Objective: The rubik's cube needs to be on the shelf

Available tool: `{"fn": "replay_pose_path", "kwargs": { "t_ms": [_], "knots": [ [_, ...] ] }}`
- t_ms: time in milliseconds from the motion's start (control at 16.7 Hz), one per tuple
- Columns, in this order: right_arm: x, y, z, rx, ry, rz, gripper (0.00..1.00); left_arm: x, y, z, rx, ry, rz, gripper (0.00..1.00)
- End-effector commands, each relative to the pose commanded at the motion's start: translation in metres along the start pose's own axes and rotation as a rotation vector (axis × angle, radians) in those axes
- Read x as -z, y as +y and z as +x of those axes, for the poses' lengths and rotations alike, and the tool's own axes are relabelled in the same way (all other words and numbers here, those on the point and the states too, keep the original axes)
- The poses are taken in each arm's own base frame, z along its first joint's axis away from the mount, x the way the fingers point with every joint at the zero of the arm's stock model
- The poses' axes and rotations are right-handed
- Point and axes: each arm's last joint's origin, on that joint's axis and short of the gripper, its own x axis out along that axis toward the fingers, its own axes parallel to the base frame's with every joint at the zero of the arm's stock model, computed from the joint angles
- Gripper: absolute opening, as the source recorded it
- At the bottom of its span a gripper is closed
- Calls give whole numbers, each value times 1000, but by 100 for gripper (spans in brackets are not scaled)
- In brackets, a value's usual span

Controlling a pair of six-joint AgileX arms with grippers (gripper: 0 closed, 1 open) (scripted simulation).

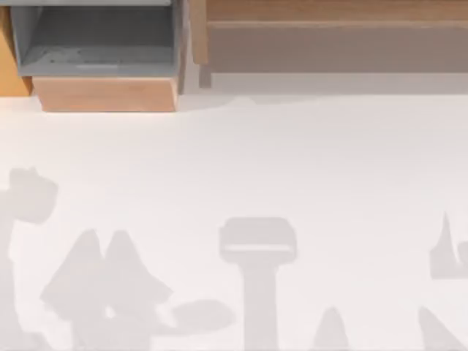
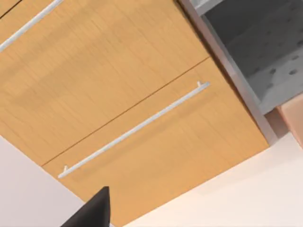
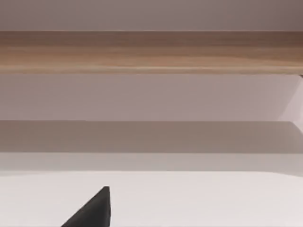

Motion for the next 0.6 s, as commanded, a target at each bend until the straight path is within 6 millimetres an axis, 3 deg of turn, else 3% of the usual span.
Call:
{"fn": "replay_pose_path", "kwargs": {
  "t_ms": [300, 600],
  "knots": [
    [0, 0, 0, 0, 0, 0, 100, 29, 37, 69, 3, 1, 291, 100],
    [0, 0, 0, 0, 0, 0, 100, 71, 56, 135, -23, -33, 565, 100]
  ]
}}
